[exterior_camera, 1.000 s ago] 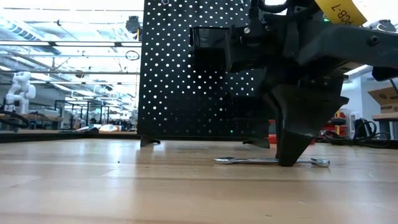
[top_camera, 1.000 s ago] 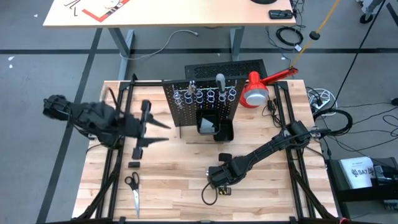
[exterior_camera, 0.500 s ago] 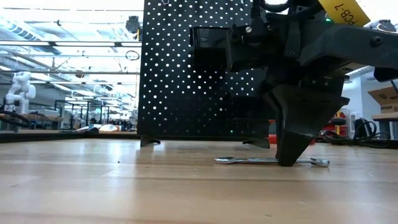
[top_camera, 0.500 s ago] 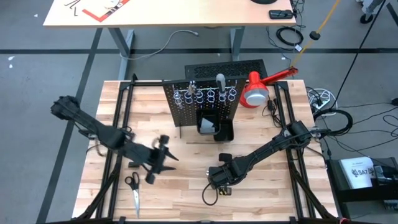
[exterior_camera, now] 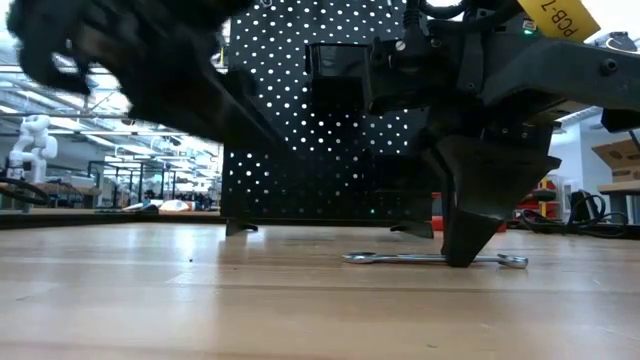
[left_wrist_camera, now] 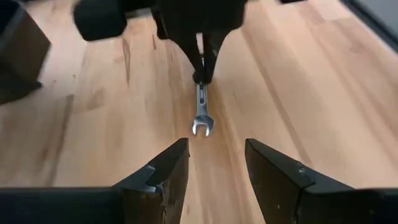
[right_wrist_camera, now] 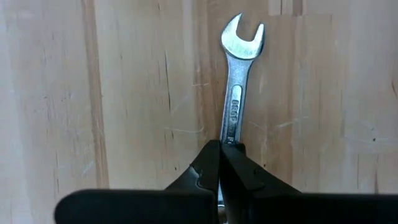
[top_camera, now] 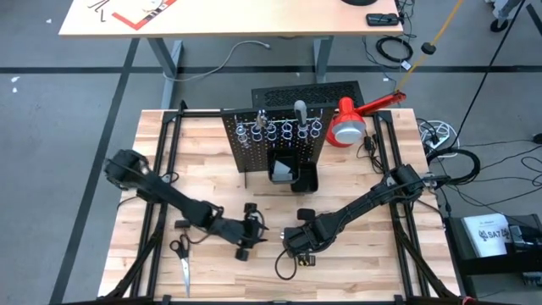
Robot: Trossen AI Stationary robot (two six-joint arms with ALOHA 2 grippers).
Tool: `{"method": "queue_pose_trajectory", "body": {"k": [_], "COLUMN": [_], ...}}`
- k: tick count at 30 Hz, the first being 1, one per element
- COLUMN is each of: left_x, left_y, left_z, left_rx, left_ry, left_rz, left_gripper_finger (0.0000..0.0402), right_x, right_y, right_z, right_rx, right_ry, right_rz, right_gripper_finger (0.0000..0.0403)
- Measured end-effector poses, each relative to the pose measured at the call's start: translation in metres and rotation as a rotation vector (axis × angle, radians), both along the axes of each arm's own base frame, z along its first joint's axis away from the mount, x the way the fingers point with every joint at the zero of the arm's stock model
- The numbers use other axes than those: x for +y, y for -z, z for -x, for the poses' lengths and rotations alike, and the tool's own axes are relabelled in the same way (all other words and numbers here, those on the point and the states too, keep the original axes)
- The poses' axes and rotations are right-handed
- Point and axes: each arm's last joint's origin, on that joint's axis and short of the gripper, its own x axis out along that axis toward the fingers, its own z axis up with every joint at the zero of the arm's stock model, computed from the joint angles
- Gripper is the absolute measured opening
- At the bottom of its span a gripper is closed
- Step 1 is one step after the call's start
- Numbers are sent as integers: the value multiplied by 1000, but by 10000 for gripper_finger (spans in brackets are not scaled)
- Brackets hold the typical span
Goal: Hang tools onto peg board
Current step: Hang the wrench on the pegboard
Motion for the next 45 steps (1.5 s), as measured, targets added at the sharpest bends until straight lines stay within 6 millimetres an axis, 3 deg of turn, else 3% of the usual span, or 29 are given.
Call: {"method": "queue_pose_trajectory", "body": {"k": [7,15,35,45], "left_x": [-2,-1,7,7], "left_y": [43,67,74,88], "left_z": [-17,-23,-29,-29], "left_rx": [-20,-34,-35,-2], "left_ry": [-15,-24,12,47], "left_rz": [12,10,-35,-55], "left_gripper_finger": [169,169,169,164], "right_x": [0,0,-4,-4], "right_y": [-3,-13,-17,-19], "right_z": [-1,-2,-12,-16], "right_rx": [-22,-64,-111,-130], "right_ry": [-21,-47,-20,-27], "right_rz": [0,8,-130,-186], "right_gripper_finger": [1,0,0,0]}}
